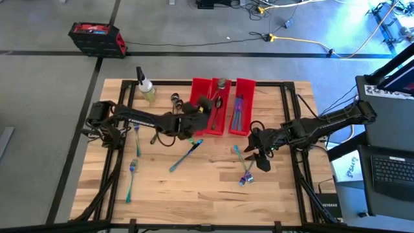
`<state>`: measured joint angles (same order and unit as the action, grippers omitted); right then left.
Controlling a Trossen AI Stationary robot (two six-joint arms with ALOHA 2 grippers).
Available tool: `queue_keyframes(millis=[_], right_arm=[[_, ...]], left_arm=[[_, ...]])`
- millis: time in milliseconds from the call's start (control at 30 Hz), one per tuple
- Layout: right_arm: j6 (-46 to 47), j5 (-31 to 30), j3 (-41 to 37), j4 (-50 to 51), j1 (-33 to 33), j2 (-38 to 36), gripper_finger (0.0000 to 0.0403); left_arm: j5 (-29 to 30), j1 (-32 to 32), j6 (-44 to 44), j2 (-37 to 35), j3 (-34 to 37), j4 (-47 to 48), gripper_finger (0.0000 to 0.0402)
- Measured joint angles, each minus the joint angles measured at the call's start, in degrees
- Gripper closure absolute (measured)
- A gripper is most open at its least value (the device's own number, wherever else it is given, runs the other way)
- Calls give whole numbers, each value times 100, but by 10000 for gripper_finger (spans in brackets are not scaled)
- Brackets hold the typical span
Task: Sort silverware
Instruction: Put the black spoon into the middle red silverware bin
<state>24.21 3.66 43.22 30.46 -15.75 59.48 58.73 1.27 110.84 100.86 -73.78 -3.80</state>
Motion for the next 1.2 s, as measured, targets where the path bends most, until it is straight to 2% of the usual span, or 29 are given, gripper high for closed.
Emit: queue_keyframes(millis=[100, 167, 267, 433, 633, 1200], right_arm=[[94, 2, 0, 18, 0, 0, 240], [139, 2, 0, 6, 0, 0, 240], [146, 2, 0, 4, 0, 0, 240], [146, 2, 0, -40, 0, 0, 240], [144, 2, 0, -46, 0, 0, 240], [144, 2, 0, -42, 0, 0, 240]], left_arm=[[-404, -128, 1162, 0, -253, 1049, 398], [-836, -222, 1501, 35, -336, 1517, 398], [-1483, -288, 1862, 310, -455, 1695, 398], [-2234, -301, 2208, 1046, -864, 1874, 398], [-2321, -237, 2393, 1588, -1087, 1840, 398], [-2252, -333, 2029, 1580, -1095, 2021, 398]])
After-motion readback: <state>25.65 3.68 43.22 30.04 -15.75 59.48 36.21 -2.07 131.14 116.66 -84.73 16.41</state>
